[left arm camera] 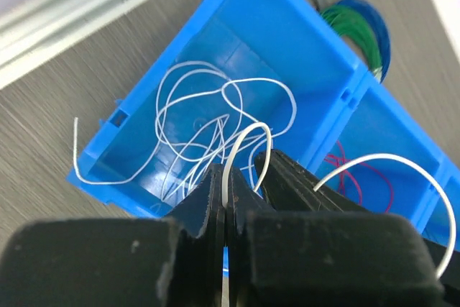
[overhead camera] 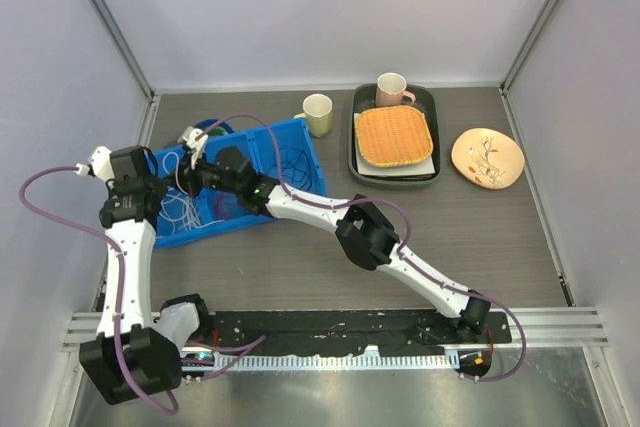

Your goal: Untangle the cables

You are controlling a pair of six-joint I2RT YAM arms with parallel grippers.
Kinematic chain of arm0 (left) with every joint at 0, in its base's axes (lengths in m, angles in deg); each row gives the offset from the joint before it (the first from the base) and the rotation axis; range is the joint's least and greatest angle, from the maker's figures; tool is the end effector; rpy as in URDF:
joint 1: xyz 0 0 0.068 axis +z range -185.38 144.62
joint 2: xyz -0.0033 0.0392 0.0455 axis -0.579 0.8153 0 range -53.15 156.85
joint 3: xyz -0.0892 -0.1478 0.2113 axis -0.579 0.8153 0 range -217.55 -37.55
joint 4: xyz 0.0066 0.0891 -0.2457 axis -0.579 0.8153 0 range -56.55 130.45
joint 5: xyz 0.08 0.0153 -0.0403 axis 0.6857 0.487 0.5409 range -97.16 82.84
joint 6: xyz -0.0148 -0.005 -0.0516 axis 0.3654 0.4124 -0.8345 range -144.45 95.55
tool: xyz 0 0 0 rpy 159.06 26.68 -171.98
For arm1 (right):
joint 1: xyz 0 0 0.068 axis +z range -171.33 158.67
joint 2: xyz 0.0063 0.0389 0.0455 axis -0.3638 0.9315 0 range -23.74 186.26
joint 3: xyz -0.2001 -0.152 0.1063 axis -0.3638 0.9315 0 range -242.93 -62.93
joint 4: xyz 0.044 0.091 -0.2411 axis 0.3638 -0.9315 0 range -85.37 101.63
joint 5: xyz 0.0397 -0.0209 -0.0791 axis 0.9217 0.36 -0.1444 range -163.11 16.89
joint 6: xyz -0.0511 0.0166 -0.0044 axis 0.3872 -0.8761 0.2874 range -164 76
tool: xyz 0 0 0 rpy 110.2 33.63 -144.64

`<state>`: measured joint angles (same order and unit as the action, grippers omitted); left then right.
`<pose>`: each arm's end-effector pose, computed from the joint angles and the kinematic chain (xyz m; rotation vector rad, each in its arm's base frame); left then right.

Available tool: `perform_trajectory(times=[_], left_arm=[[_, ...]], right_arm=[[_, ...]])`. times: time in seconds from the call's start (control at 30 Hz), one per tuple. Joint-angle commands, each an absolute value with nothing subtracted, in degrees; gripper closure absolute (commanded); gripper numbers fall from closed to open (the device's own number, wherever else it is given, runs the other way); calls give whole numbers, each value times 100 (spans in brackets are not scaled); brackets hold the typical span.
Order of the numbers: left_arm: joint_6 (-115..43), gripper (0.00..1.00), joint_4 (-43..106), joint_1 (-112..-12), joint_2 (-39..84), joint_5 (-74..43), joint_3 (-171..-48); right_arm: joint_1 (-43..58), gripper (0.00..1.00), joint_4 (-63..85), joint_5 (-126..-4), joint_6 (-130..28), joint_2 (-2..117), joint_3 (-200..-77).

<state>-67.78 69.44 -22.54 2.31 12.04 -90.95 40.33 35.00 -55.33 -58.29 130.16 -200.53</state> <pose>0.1944 0.0564 0.3158 -1.1879 1.8436 0.0767 0.2829 0.5475 0.2317 -0.8842 1.3246 1.2853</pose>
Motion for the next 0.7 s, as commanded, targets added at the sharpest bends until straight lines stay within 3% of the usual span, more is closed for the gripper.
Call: perform_trajectory(times=[0.0,0.07,0.13,0.57,0.67], left_arm=[[-6830,100,6386,-2001,467,234,-9002],[-6857,100,6325,-1948,538,67,-8975],[-6883,100,6289,-1895,556,-4,-8940],[-6980,100,6157,-1798,819,-399,-8940],[-6945,93,6174,-1798,995,-461,-8975]], right_arm=[[4151,85,3080,-6150,-5473,12314,-19715],[4151,71,2904,-6458,-5402,12138,-19409],[4151,65,2597,-6643,-5306,11918,-19275],[4160,52,979,-7598,-4515,10706,-18546],[4160,45,952,-8241,-4427,10171,-17827]])
